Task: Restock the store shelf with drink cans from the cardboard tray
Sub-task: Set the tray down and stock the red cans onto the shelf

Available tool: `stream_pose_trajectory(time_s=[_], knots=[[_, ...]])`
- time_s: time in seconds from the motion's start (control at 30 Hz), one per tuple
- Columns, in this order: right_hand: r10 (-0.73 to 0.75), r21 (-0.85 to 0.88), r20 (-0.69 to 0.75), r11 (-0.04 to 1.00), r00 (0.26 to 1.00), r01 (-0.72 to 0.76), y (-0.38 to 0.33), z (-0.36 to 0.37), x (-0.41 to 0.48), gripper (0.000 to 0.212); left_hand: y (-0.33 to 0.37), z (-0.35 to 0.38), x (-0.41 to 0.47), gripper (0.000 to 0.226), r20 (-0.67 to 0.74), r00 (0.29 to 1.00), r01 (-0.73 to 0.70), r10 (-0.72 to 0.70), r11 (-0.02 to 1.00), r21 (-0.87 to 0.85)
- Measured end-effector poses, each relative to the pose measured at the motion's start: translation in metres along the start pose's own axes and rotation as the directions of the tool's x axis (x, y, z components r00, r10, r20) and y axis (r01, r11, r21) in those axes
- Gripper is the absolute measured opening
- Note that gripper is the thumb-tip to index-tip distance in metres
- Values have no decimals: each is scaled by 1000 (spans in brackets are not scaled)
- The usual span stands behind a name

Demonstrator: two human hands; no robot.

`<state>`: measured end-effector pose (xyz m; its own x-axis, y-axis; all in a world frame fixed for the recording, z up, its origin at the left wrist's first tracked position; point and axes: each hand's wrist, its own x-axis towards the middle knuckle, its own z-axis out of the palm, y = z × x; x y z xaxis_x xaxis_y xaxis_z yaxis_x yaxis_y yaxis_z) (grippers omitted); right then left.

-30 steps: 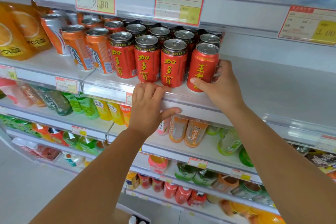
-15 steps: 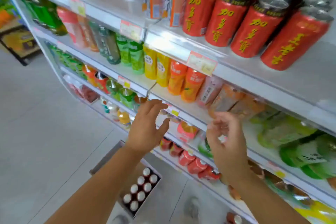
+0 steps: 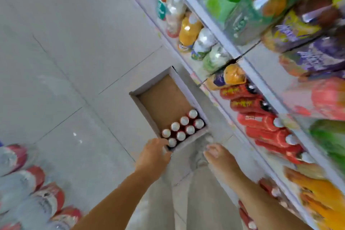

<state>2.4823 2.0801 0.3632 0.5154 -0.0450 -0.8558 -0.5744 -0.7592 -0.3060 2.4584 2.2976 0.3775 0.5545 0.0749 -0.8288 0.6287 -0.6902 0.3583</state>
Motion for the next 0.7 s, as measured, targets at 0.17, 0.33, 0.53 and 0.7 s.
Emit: stream_pose_trajectory(time_s=[0.17,0.33,0.53,0.7], knots=[[-64,-191,48,979,997,72,20,61,166,30,-53,90,145,38,25,999,26,-24,992,-123],[-327,-591,10,760,945,269,37,89,314,50,-94,159,277,48,-41,999,-10,6,994,-104],[-359,-779,286,453,888,434,63,114,393,85,-116,214,355,85,37,999,-39,36,996,85],[-351,-871,270,308,897,383,76,133,411,106,-128,229,372,93,-16,996,-90,93,990,107]])
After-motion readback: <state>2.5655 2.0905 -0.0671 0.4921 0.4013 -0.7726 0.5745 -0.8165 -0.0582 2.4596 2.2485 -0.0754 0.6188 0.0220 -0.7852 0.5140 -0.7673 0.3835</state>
